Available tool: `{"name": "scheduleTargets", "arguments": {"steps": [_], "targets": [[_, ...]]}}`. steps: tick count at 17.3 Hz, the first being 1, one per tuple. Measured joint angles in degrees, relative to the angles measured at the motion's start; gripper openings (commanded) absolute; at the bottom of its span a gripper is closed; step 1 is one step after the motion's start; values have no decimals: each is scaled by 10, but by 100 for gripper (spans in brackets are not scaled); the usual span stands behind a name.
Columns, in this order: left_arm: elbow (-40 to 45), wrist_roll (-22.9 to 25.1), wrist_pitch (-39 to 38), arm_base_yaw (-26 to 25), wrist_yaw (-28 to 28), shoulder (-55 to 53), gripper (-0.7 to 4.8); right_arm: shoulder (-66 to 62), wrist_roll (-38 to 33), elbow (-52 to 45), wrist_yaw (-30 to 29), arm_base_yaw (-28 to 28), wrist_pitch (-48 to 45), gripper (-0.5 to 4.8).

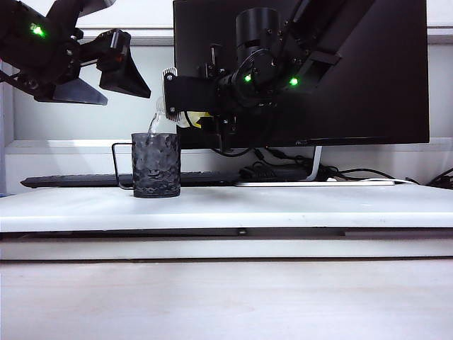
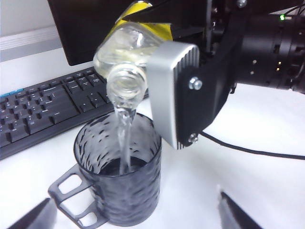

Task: Carefully pick up the bottle and pour some water from the bottle into the cup.

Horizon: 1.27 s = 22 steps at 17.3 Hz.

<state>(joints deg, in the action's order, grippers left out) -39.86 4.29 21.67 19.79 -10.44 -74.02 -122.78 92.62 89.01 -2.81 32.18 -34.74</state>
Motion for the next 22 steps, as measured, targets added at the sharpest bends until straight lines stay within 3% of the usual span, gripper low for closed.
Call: {"name": "scheduleTargets", "arguments": {"steps": [22], "targets": [[0, 0, -7, 0, 1, 1, 479, 8, 20, 0, 0, 4, 10, 197]]}}
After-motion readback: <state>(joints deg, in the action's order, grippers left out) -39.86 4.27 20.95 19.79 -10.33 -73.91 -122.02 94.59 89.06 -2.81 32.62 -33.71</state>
